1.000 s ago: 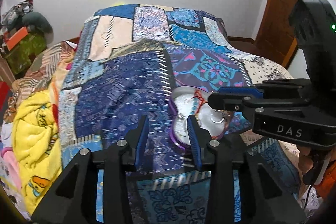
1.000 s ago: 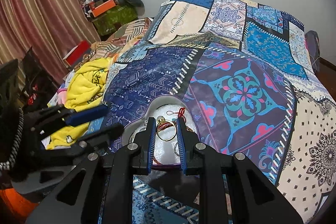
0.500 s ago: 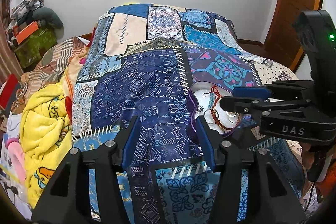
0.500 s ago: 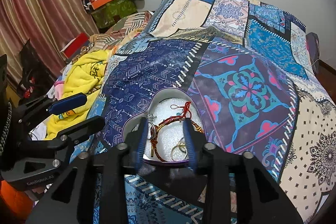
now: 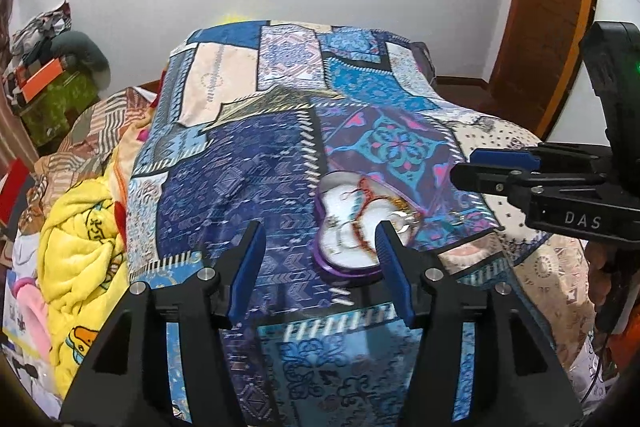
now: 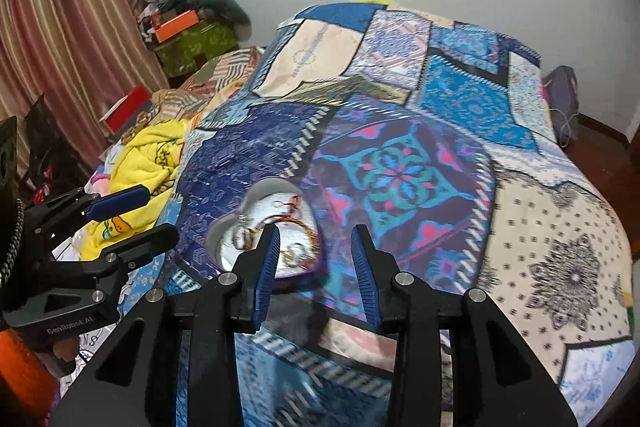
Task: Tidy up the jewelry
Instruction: 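Move both tools back to the remaining gold rings on the quilt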
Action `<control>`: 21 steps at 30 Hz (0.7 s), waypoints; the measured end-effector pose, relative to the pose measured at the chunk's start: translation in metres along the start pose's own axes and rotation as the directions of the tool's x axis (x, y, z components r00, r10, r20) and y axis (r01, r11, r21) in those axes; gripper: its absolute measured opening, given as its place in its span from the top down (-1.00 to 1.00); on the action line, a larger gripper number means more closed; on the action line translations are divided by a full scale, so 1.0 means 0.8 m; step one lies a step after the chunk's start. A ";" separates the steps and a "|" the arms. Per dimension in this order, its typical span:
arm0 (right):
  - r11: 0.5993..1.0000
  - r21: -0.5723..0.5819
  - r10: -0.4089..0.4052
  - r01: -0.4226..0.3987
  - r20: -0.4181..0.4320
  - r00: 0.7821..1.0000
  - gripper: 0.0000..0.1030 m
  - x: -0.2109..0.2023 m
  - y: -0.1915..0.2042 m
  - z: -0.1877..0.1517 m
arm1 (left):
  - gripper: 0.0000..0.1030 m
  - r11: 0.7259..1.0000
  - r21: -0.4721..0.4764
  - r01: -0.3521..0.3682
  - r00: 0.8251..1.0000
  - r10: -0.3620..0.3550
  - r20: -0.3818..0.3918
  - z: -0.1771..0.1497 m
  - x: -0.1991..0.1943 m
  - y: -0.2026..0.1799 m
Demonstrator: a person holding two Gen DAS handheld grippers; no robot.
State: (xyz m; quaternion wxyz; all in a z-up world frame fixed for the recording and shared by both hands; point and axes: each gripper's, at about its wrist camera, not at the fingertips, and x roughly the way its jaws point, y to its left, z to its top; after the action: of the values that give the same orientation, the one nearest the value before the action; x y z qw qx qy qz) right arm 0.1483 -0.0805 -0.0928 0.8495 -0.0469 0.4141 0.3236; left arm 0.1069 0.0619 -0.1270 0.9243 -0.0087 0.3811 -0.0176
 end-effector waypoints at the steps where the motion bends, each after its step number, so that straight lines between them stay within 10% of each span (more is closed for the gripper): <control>1: 1.000 0.003 -0.007 0.007 0.005 1.000 0.35 -0.004 -0.003 -0.002 | -0.09 1.000 0.006 0.003 1.000 -0.003 0.000 0.002 0.000 -0.005; 21: 0.989 0.115 -0.090 0.091 -0.016 0.996 0.35 -0.047 -0.096 -0.059 | -0.11 0.989 0.083 0.124 0.989 -0.116 -0.097 -0.002 0.043 -0.120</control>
State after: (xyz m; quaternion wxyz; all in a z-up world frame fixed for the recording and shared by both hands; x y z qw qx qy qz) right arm 0.1451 -0.1762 -0.1104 0.8623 -0.0182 0.4343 0.2599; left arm 0.1278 -0.0353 -0.1494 0.9026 0.0101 0.4207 -0.0903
